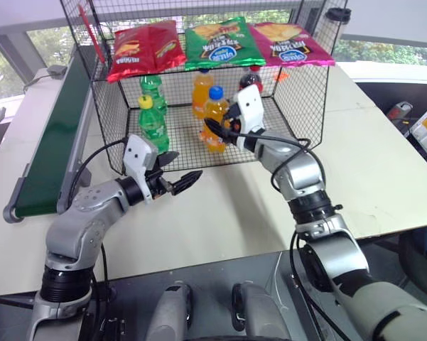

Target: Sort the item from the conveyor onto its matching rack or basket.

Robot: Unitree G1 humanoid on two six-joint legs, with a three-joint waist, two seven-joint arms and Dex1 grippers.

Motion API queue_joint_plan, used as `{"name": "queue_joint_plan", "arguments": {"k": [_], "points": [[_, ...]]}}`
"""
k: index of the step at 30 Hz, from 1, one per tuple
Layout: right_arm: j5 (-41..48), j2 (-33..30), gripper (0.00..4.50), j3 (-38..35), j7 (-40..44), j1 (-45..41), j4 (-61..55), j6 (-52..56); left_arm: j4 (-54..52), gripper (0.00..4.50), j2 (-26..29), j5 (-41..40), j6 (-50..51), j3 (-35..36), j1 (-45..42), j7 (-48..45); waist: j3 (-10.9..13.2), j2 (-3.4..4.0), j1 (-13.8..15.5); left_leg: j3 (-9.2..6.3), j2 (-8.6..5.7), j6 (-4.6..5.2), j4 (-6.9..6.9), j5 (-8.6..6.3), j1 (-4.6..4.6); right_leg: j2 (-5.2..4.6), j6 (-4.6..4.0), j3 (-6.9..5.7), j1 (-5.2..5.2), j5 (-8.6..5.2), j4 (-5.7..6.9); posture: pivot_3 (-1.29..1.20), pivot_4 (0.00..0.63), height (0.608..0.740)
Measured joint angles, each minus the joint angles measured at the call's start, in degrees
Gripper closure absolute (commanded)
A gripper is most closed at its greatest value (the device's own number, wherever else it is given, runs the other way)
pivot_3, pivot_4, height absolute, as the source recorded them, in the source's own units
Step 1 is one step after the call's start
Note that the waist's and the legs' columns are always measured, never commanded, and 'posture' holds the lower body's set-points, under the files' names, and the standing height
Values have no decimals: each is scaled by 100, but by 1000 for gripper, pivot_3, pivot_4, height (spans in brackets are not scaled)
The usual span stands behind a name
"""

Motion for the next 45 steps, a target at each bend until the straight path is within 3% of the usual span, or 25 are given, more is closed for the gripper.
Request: {"name": "queue_joint_plan", "arguments": {"k": [11, 15, 16, 25, 45], "points": [[-271, 224, 2264, -217, -112, -344, 1344, -817, 0, 33, -23, -1, -4, -126, 0, 114, 1, 2, -7, 1, 0, 0, -1, 0, 0, -1, 0, 4, 0, 0, 0, 0, 150, 739], [-329, 226, 306, -282, -114, -409, 1535, -1031, 0, 0, -24, -1, -5, -129, 0, 139, 1, 2, -9, 0, 0, 0, -1, 0, 0, -1, 0, 4, 0, 0, 0, 0, 150, 739], [-333, 226, 36, -315, -113, -431, 1536, -1086, 0, 0, -24, -1, -6, -130, 0, 148, 1, 2, -10, 0, 0, 0, -1, 0, 0, -1, 0, 4, 0, 0, 0, 0, 150, 739], [-376, 257, 36, -357, -78, -438, 1407, -1111, 2, 0, -23, -1, -12, -133, 0, 174, 1, 2, -8, 0, 0, 0, -1, 0, 1, -1, 0, 6, 0, 0, 1, 0, 150, 739], [-375, -154, 36, -324, 109, 476, -1416, 433, 145, 0, -102, 15, -127, -203, 3, 168, 1, 2, -4, 0, 1, 0, -1, 0, 2, -1, 0, 5, 0, 0, 1, 0, 150, 739]]}}
